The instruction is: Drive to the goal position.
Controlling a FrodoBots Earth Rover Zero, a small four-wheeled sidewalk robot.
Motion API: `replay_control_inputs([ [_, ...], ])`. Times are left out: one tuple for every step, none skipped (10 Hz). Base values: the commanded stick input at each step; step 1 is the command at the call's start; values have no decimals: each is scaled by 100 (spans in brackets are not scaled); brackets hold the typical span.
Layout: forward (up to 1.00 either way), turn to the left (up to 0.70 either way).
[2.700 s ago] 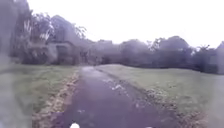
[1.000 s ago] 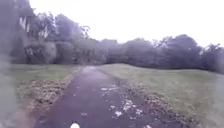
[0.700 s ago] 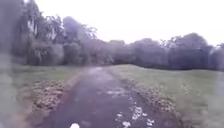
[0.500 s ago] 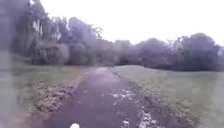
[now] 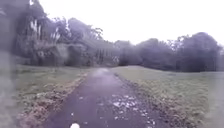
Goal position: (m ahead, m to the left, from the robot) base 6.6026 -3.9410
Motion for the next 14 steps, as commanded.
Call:
replay_control_inputs([
  [70, 0],
  [70, 0],
  [70, 0],
  [70, 0],
  [70, 0],
  [70, 0],
  [70, 0],
  [70, 0],
  [70, 0],
  [70, 0],
  [70, 0],
  [70, 0],
  [70, 0],
  [70, 0],
])
